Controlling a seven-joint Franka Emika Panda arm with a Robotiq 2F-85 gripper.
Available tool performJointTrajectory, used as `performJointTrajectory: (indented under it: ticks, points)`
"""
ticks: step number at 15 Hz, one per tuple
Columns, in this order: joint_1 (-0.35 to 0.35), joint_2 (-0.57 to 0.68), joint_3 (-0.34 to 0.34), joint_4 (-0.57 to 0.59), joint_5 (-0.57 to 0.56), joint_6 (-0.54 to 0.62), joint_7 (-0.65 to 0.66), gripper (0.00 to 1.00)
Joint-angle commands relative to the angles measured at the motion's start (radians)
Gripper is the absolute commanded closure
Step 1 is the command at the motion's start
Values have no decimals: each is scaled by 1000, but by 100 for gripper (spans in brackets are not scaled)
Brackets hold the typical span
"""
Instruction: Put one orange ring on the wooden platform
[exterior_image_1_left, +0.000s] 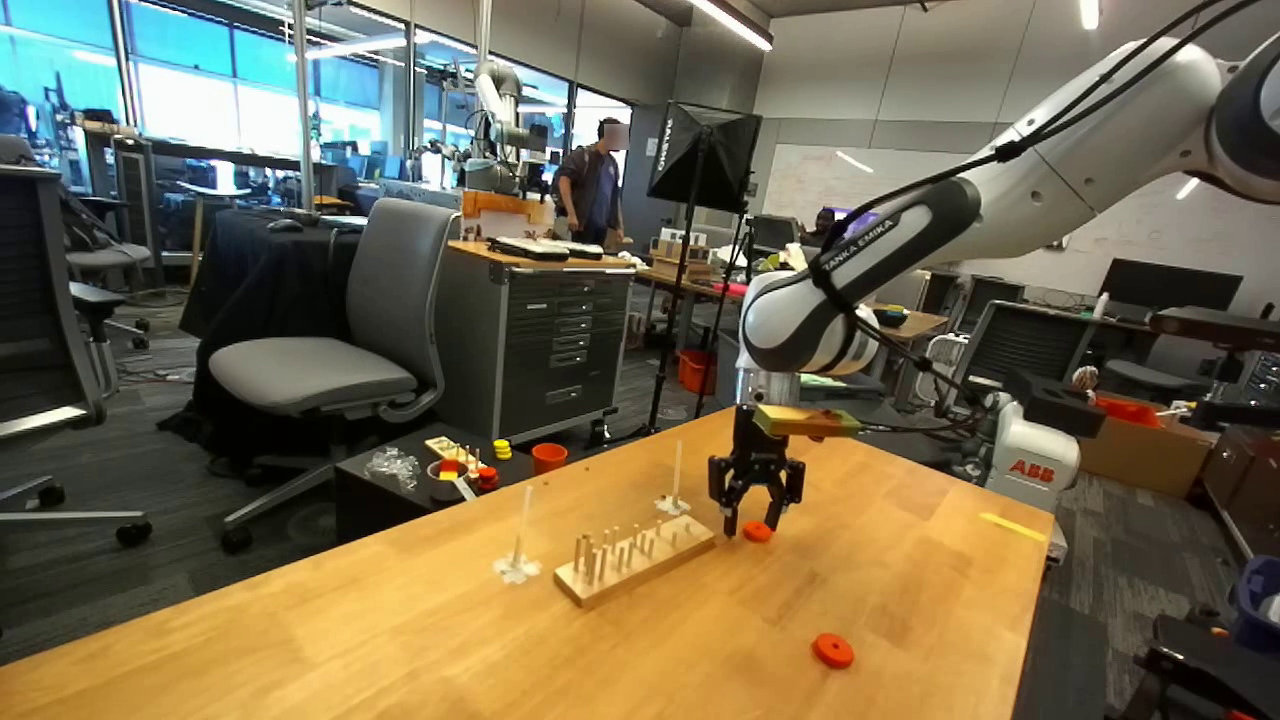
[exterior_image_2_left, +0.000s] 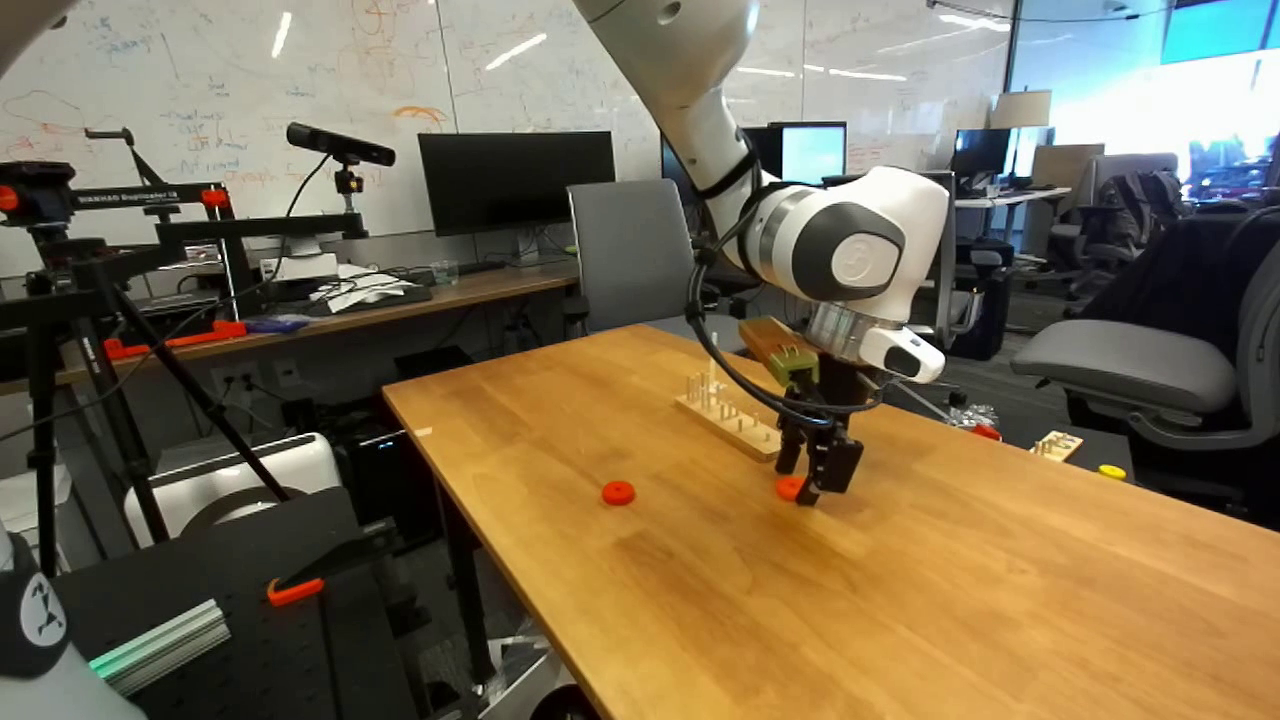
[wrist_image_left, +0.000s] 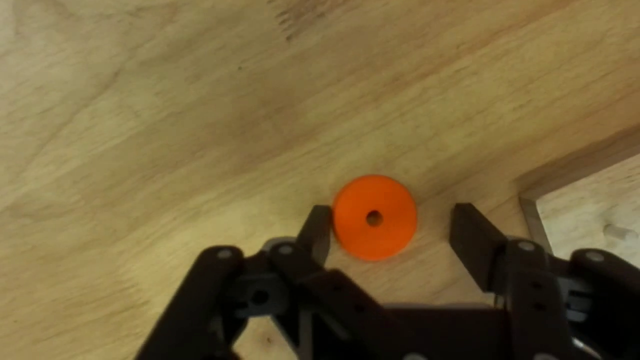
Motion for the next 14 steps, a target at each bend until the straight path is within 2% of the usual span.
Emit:
performJointTrajectory:
  ticks: [1, 3, 8, 14]
  points:
    - [5, 13, -7, 36, 19, -48, 5, 64]
    - [5, 7, -9, 39, 14, -73, 2, 80]
    - [2, -3, 5, 39, 21, -118, -21, 82]
    - [18, -33, 25, 3, 28, -82, -30, 82]
